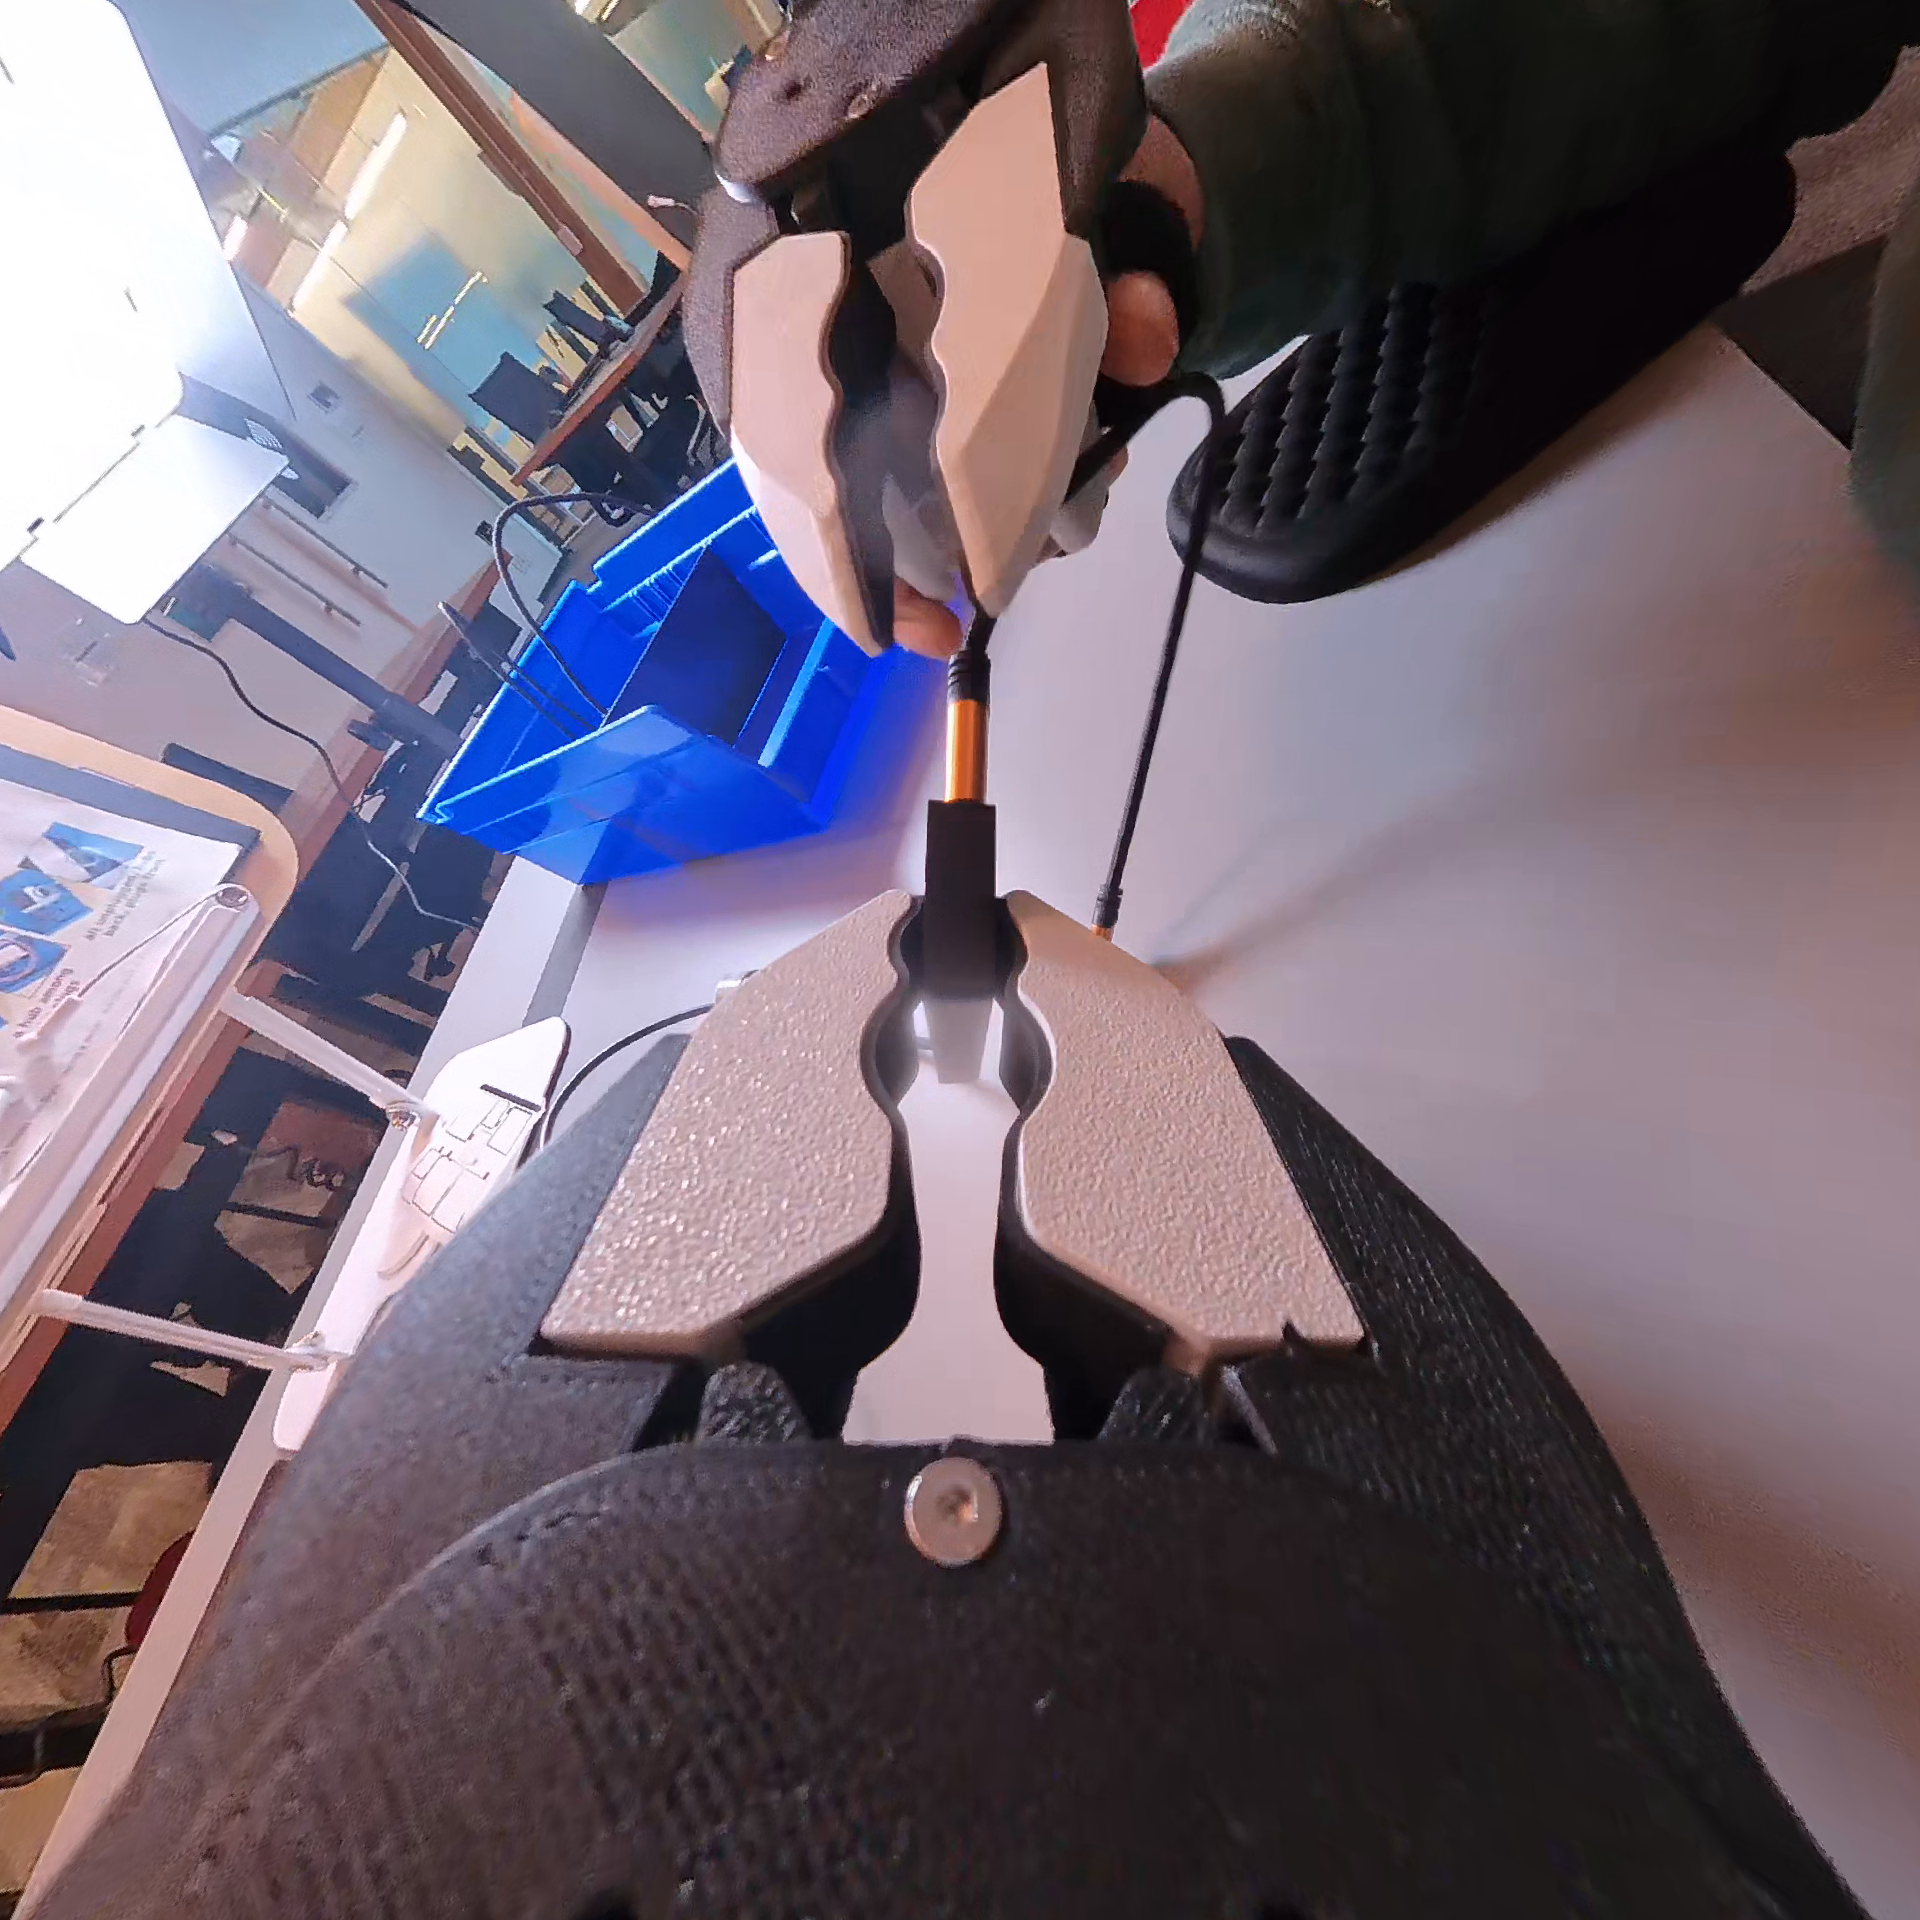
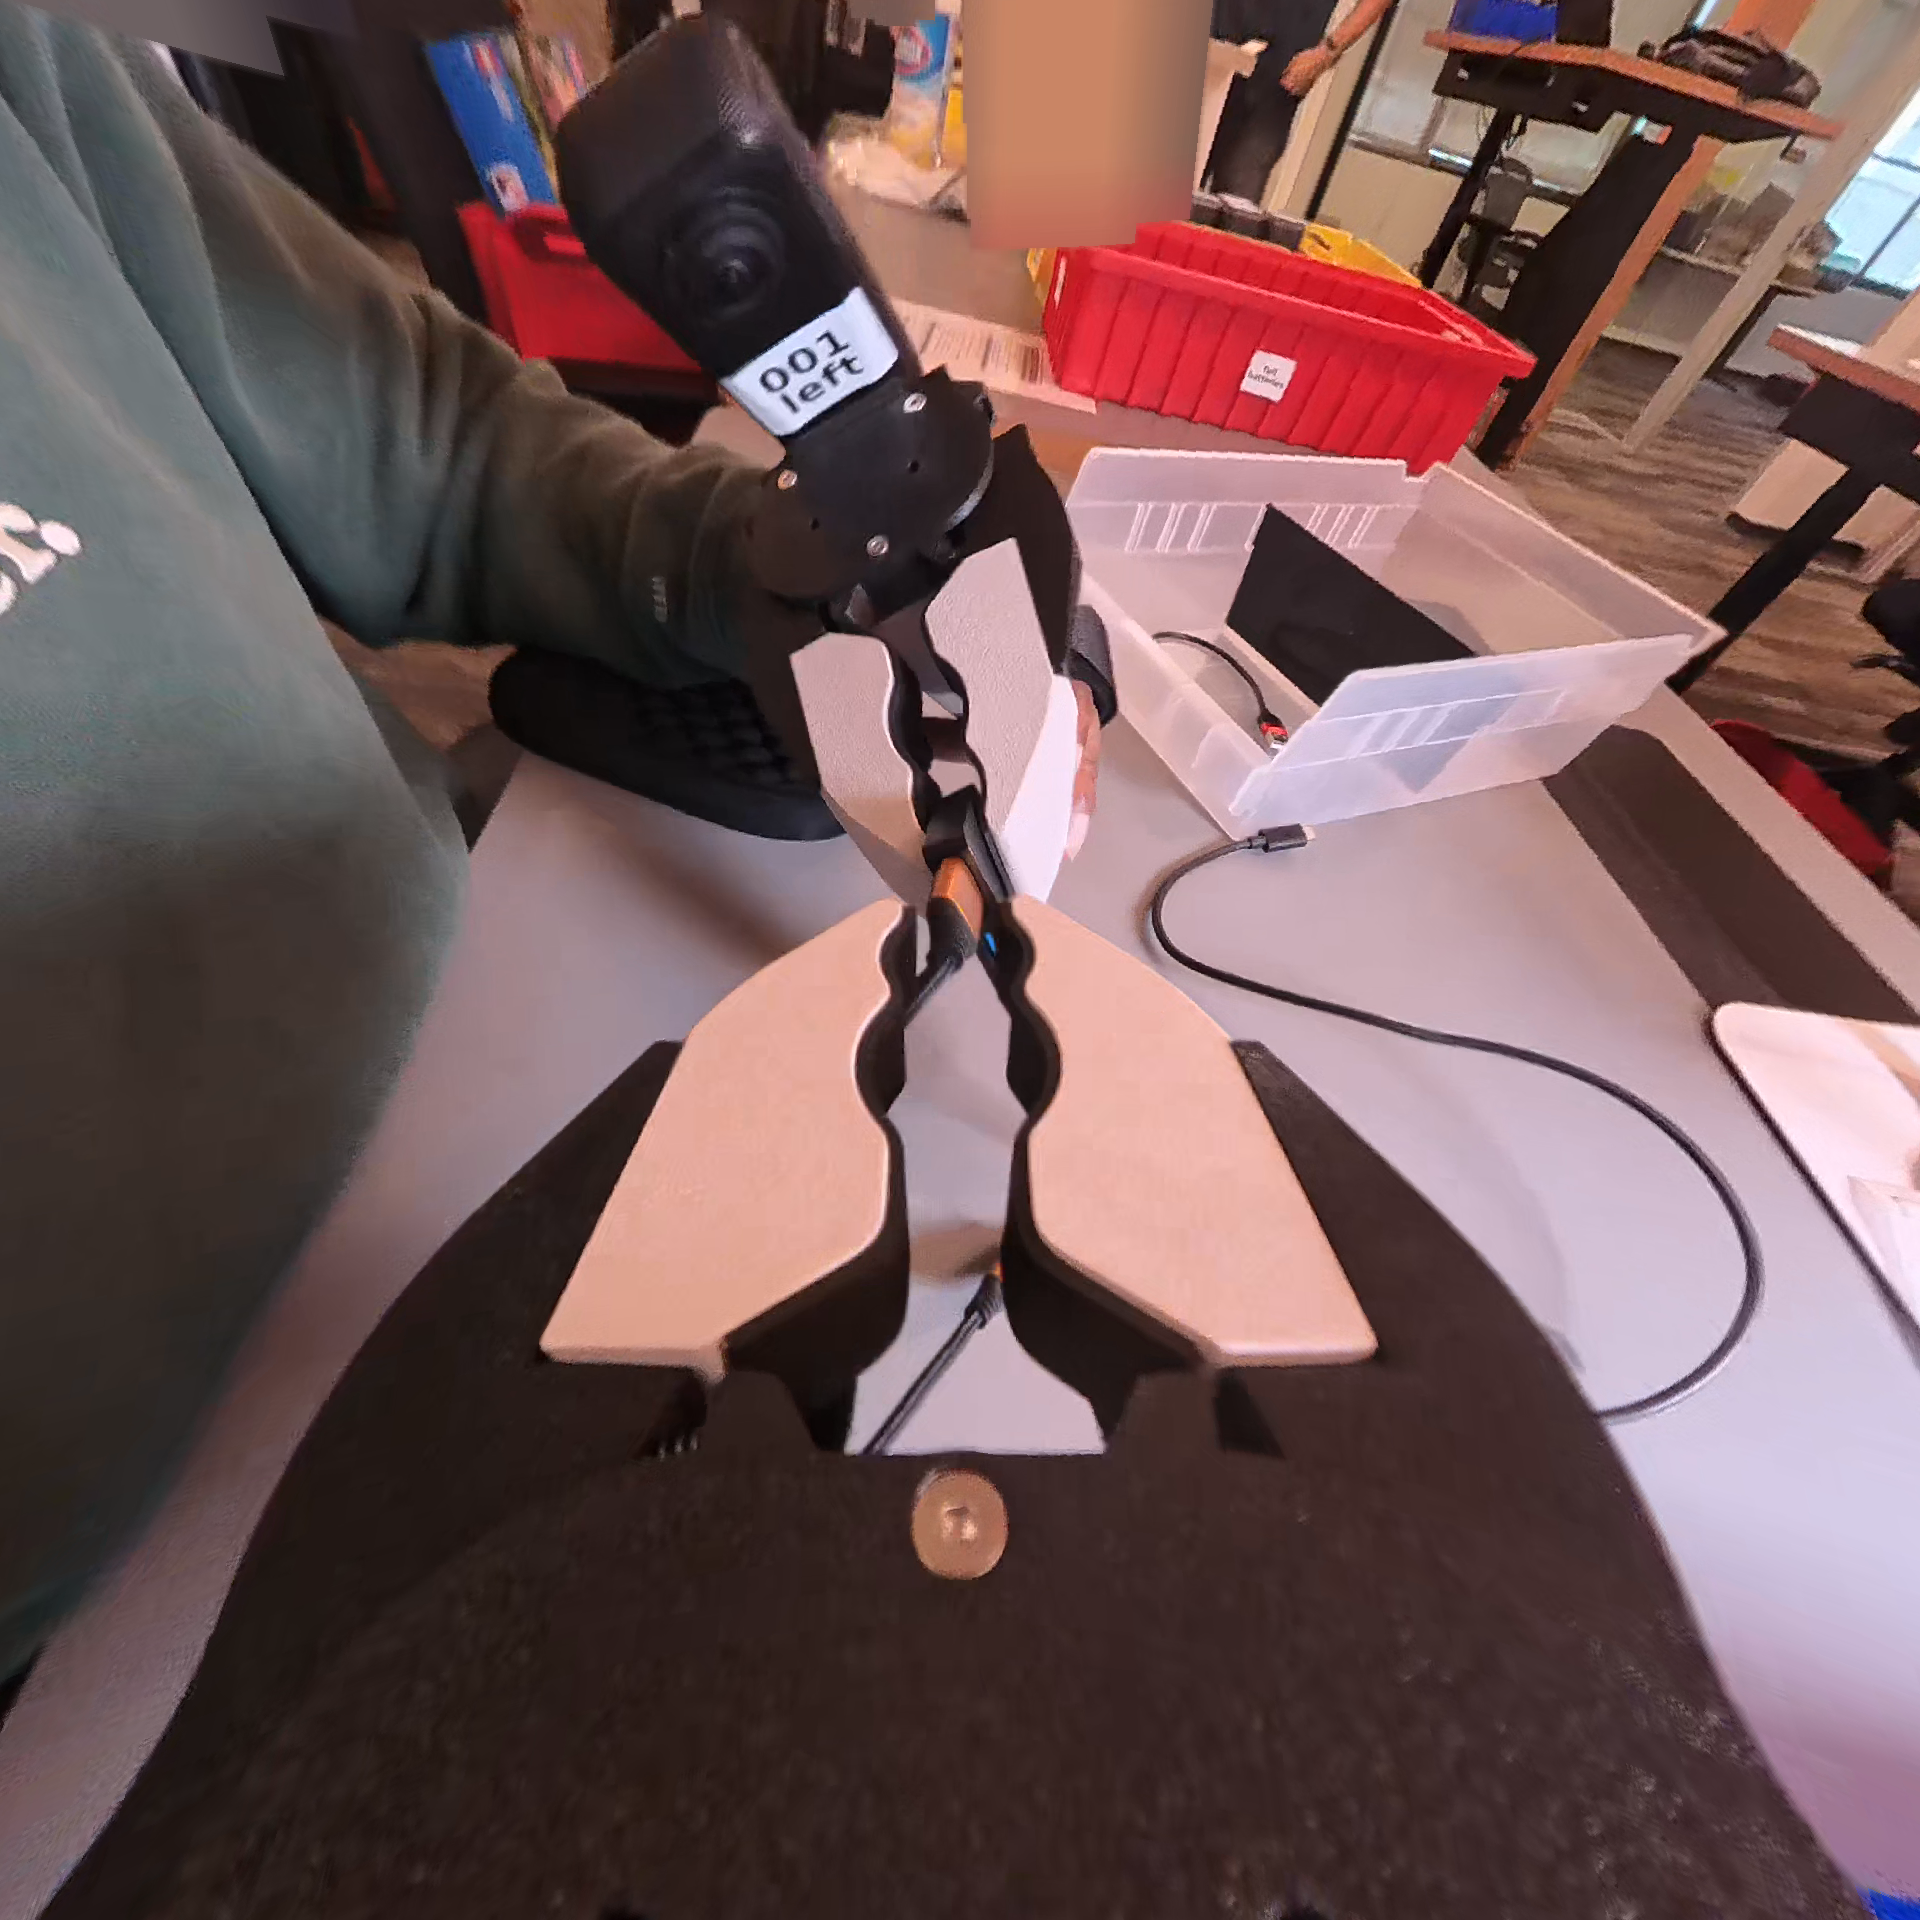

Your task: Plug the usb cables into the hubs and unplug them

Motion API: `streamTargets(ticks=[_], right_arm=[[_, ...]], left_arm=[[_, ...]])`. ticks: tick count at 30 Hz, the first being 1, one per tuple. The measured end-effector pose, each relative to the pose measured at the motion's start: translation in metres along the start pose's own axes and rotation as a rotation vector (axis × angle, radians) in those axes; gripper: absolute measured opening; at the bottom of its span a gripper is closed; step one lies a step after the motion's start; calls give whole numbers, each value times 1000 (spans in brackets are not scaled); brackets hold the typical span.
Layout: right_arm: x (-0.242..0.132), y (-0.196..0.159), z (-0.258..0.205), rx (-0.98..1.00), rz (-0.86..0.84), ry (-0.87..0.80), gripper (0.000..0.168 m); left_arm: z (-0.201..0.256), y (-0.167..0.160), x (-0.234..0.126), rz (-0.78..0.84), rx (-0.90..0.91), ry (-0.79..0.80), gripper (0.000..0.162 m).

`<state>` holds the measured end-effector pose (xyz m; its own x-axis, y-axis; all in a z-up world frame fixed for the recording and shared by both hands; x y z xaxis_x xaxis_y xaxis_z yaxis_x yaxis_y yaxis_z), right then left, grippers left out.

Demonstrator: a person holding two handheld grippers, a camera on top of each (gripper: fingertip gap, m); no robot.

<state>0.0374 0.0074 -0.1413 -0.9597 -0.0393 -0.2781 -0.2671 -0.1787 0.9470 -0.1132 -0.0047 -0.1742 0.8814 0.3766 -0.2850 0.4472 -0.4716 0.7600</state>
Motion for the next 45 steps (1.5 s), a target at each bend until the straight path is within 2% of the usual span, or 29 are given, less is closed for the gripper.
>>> streamTargets(ticks=[5,9,13,15,17,18,21,28,31,34,35,37,39,42,45], right_arm=[[-18,-4,12,72,74,33,18],[-18,-31,23,-61,-108,-72,24],[14,-43,11,-244,-197,-134,37],[29,-44,6,-333,-197,-157,37],[36,-44,3,-413,-197,-184,19],[38,-44,1,-416,-196,-175,13],[31,-38,4,-389,-216,-182,12],[20,-49,16,-388,-444,-287,12],[13,-62,26,-408,-554,-364,12],[4,-73,35,-436,-646,-410,12],[2,-76,37,-446,-665,-417,12],[3,-80,39,-474,-691,-421,12],[6,-81,39,-489,-698,-418,12],[9,-80,39,-501,-691,-415,12],[7,-81,37,-495,-677,-412,12]], left_arm=[[-2,1,-4,55,-17,-7,11],[-5,4,-7,135,-50,-5,11],[-4,10,-6,229,-100,-17,11],[0,16,-5,274,-112,-26,11],[2,20,-5,303,-113,-27,12],[2,21,-6,304,-101,-33,12],[-1,19,-10,293,-96,-18,12],[-17,-16,-16,93,-123,-6,12],[-46,-22,-47,74,-162,144,12],[-92,-40,-104,-75,-246,434,11],[-107,-51,-125,-141,-323,515,8],[-130,-77,-154,-272,-498,557,10],[-143,-110,-164,-484,-549,518,15],[-142,-159,-154,-863,-518,248,22],[-144,-193,-139,-1035,-513,47,30]])
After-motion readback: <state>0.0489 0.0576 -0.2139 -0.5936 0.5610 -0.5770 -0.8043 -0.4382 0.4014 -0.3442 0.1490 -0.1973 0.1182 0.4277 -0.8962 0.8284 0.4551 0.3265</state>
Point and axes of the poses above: each gripper's, where its closed fingertips meet, x out along the fingers, y out of its top, z = x × y across the jaws, the point moved 7 cm from there along -x, back along the fingers, and after that the axes turned 1 degree about y, right-handed, at the moved point
